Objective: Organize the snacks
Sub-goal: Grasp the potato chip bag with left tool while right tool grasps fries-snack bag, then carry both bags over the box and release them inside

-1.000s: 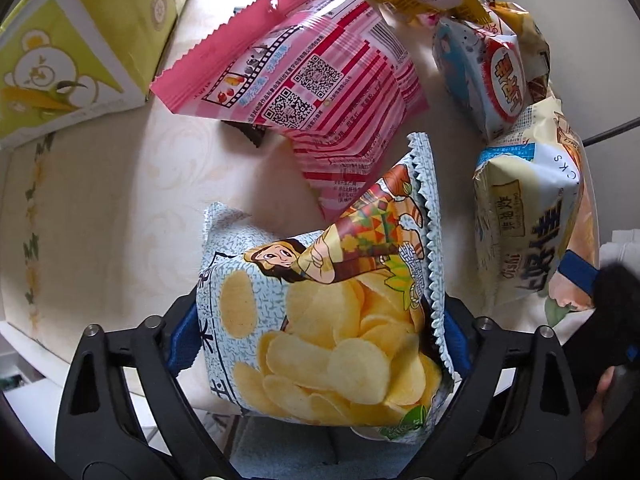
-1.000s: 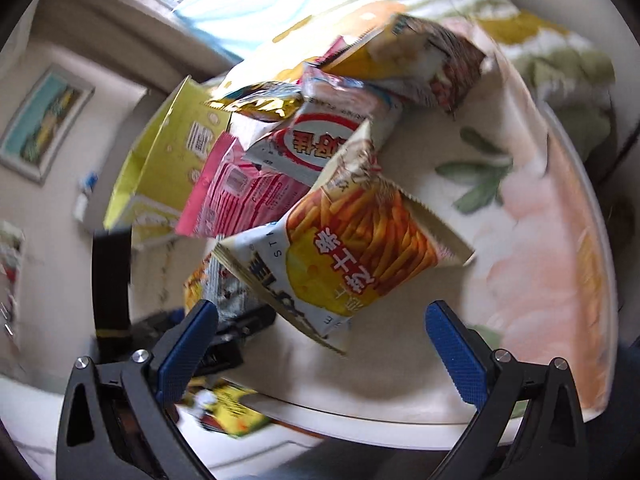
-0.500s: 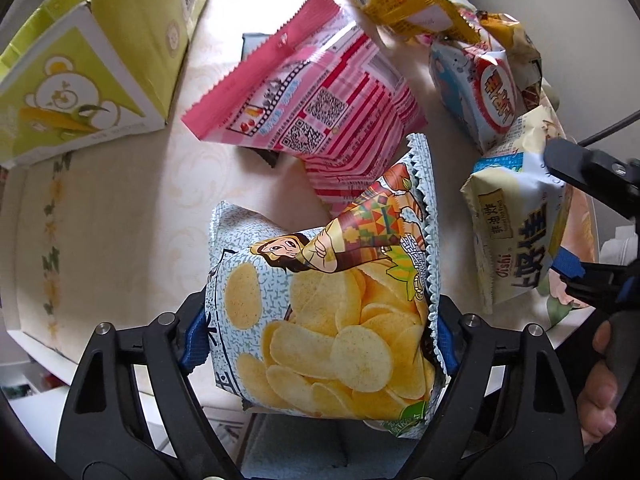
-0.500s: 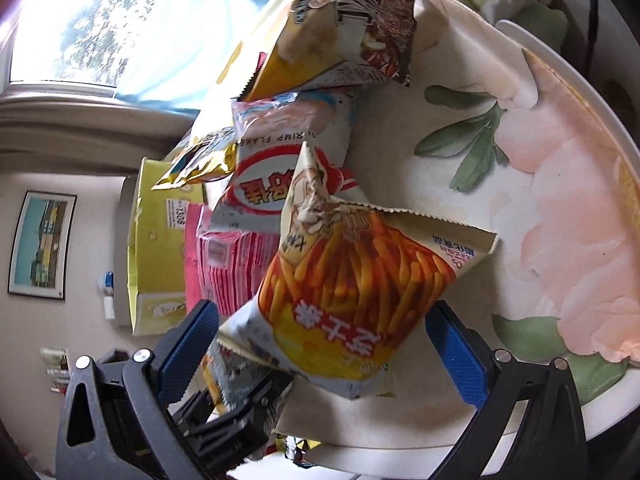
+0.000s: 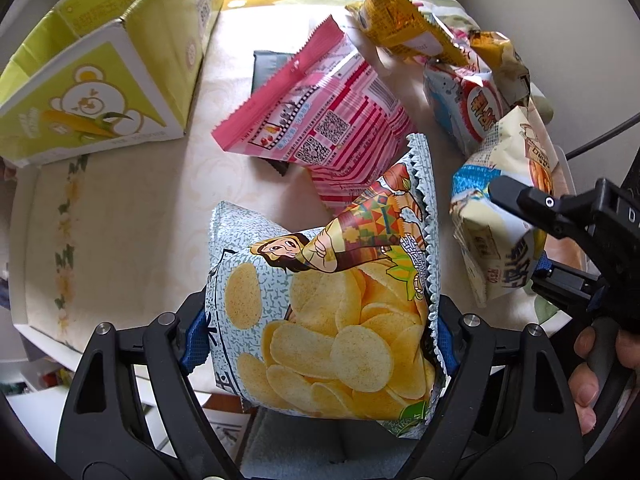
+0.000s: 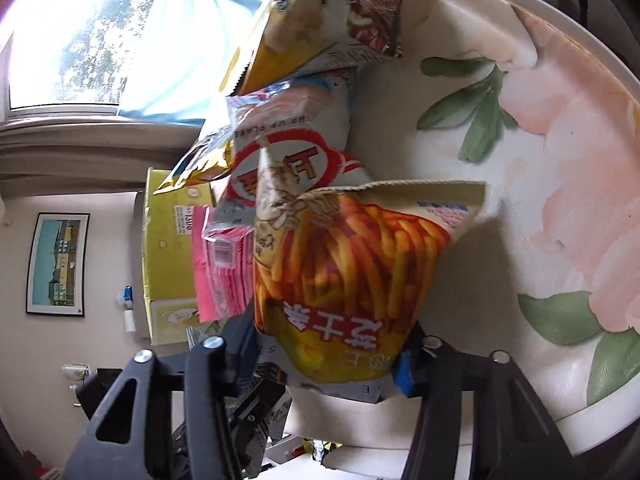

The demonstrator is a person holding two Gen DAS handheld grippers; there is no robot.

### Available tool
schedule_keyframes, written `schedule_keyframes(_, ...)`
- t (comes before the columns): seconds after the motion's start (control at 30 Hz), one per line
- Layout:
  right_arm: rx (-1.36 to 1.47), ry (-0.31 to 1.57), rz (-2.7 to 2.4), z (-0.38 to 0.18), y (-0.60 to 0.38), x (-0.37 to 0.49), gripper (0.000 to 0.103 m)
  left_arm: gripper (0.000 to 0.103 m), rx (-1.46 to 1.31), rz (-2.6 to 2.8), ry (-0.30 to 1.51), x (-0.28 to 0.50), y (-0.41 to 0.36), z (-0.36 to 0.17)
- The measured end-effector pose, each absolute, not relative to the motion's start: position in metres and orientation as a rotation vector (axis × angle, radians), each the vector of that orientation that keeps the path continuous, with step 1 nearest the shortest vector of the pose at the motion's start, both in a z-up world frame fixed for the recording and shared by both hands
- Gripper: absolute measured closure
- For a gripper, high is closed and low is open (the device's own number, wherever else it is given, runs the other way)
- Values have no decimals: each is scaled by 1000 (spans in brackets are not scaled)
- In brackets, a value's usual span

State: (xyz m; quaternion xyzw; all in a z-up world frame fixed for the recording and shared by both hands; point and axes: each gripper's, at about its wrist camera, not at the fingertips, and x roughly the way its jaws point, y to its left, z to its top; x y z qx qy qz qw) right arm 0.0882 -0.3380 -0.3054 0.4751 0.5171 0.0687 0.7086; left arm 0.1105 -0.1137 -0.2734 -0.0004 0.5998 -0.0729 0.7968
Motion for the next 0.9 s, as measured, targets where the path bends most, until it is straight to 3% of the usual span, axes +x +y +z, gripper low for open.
schedule_keyframes(0.5,937,1061,262,-242,-333,77,58,21,-42,-104,1133,82,-93,-197)
schedule_keyframes(0.9,743,1001,453,-179,-276,117,58,21,-131,18,932,102,-8,-113)
